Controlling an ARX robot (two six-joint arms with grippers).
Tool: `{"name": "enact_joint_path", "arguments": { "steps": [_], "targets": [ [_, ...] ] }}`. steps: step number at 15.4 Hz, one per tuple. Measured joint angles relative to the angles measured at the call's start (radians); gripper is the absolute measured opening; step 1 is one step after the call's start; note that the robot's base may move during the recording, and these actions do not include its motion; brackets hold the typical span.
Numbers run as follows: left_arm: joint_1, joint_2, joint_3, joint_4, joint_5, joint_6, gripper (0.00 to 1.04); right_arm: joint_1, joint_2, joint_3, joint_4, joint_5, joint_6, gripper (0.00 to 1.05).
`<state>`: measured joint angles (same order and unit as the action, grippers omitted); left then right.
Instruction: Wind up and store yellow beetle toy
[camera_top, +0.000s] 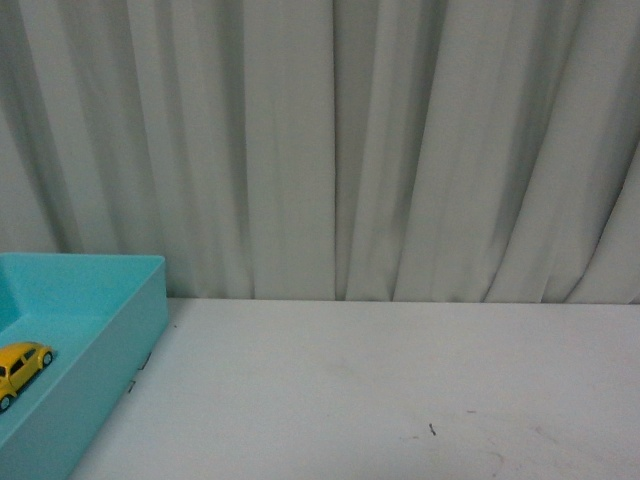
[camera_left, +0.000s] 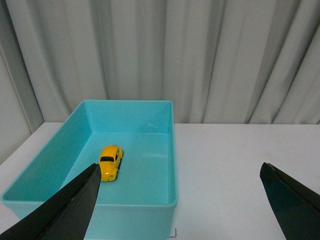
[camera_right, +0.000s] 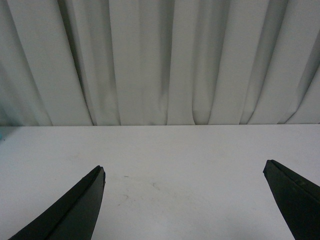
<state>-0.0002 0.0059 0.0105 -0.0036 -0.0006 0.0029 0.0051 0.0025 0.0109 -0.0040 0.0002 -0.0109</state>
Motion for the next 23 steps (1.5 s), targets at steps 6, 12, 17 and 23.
{"name": "enact_joint_path", "arguments": {
  "steps": [6,12,17,23],
  "targets": [
    [0.0,0.0,0.0,0.001,0.0,0.0,0.98,0.0,0.0,0.0,0.0,0.0,0.0,0.98],
    [0.0,0.0,0.0,0.0,0.0,0.0,0.98,0.0,0.0,0.0,-0.001,0.0,0.0,0.98],
    [0.0,0.0,0.0,0.0,0.001,0.0,0.98,0.0,0.0,0.0,0.002,0.0,0.0,0.98],
    [0.0,0.0,0.0,-0.001,0.0,0.0,0.98,0.0,0.0,0.0,0.0,0.0,0.0,0.98]
  ]
}}
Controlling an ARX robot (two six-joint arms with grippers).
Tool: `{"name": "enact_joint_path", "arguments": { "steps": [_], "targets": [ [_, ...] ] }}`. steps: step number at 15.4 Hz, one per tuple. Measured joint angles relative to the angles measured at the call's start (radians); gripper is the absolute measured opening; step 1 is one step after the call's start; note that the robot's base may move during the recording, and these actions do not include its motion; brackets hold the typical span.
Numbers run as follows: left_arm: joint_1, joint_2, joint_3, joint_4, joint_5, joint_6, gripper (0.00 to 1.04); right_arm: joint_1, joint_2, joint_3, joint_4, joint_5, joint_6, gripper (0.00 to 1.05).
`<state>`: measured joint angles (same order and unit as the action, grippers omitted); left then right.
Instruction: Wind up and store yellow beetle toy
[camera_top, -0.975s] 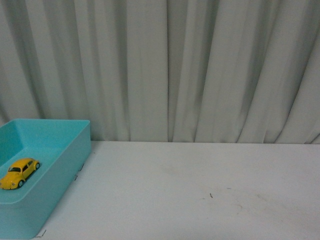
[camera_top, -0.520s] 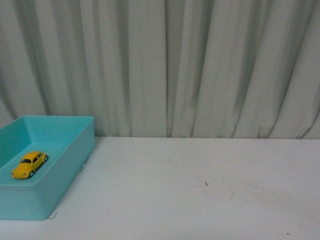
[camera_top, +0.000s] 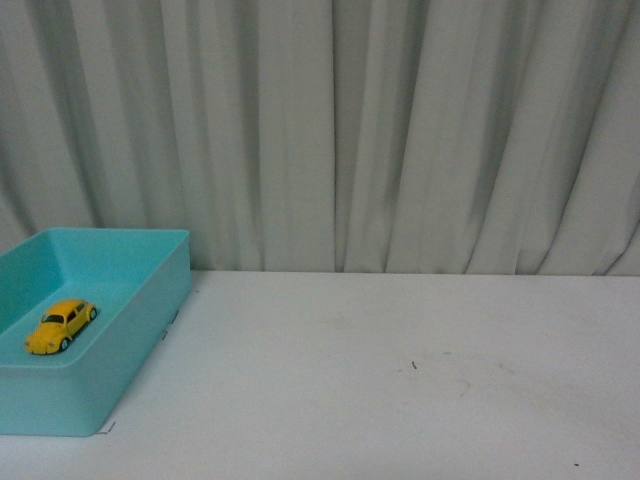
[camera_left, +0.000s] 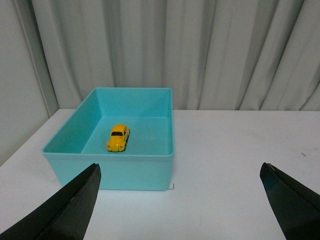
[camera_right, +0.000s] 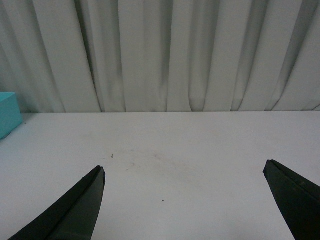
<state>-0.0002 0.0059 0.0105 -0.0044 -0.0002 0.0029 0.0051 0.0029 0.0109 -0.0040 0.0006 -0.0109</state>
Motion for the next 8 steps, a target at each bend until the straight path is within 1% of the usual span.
{"name": "enact_joint_path", "arguments": {
  "steps": [8],
  "targets": [
    [0.0,0.0,0.0,0.0,0.0,0.0,0.98,0.0,0.0,0.0,0.0,0.0,0.0,0.98]
  ]
}}
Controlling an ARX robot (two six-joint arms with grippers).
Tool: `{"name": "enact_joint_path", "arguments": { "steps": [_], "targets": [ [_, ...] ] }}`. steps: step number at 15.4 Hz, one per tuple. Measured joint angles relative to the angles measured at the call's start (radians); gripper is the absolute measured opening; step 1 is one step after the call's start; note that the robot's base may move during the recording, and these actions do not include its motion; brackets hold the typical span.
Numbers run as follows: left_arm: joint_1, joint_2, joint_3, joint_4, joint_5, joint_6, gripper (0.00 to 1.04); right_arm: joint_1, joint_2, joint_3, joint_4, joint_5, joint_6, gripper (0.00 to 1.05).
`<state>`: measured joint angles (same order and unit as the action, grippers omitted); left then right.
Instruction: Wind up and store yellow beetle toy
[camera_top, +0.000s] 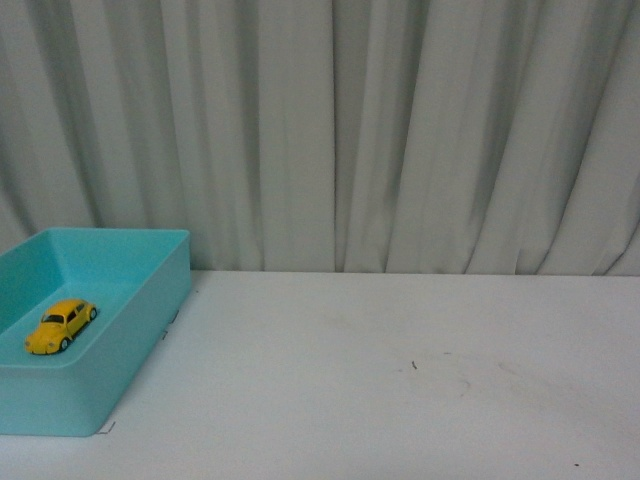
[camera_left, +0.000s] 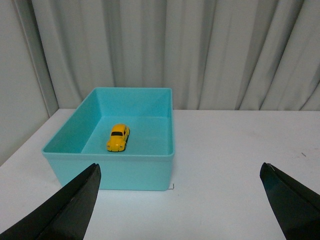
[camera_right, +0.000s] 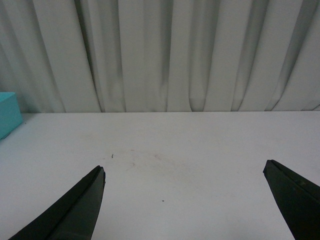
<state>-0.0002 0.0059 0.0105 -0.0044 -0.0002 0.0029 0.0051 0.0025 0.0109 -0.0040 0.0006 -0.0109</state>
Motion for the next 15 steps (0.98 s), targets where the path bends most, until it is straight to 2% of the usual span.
{"name": "enact_joint_path", "arguments": {
  "steps": [15],
  "targets": [
    [0.0,0.0,0.0,0.001,0.0,0.0,0.98,0.0,0.0,0.0,0.0,0.0,0.0,0.98]
  ]
}}
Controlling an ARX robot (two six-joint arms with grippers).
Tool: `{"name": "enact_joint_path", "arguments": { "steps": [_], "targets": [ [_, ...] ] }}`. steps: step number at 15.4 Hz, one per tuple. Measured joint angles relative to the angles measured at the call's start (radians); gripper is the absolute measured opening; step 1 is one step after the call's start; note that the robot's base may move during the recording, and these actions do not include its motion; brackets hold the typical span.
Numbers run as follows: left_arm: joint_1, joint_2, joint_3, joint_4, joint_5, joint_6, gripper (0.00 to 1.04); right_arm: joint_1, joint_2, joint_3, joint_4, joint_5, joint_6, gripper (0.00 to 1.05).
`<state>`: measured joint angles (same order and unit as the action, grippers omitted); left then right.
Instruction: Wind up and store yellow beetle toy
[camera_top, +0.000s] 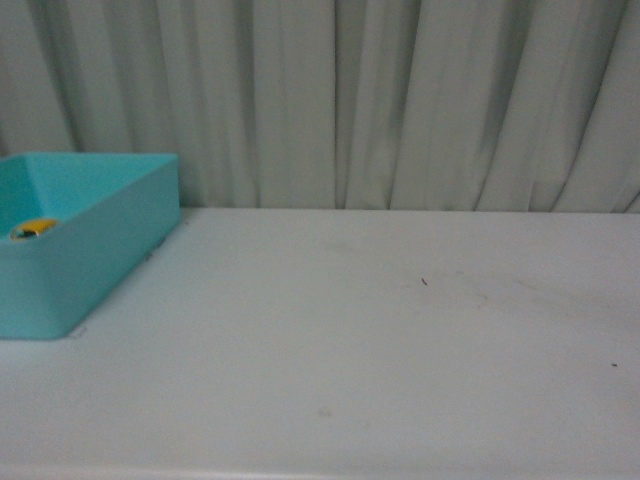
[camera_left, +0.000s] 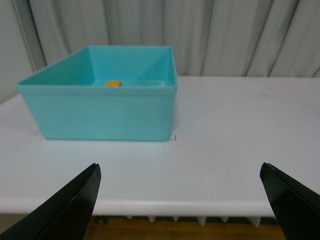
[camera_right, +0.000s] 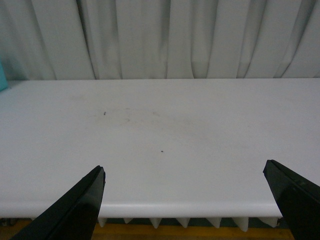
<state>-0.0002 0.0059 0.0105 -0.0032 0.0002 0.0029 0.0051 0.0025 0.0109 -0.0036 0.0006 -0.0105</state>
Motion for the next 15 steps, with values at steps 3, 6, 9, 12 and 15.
{"name": "enact_joint_path", "arguments": {
  "steps": [3,6,9,12,15],
  "targets": [
    [0.0,0.0,0.0,0.0,-0.002,-0.001,0.98,0.0,0.0,0.0,0.0,0.0,0.0,0.98],
    [0.0,0.0,0.0,-0.001,0.0,0.0,0.98,0.0,0.0,0.0,-0.001,0.0,0.0,0.98],
    [0.0,0.0,0.0,-0.001,0.001,0.0,0.98,0.0,0.0,0.0,0.0,0.0,0.0,0.98],
    [0.0,0.0,0.0,0.0,0.0,0.0,0.98,0.0,0.0,0.0,0.0,0.0,0.0,0.98],
    [0.0,0.0,0.0,-0.002,-0.001,0.0,0.98,0.0,0.001,0.0,-0.002,0.0,0.0,0.98]
  ]
}}
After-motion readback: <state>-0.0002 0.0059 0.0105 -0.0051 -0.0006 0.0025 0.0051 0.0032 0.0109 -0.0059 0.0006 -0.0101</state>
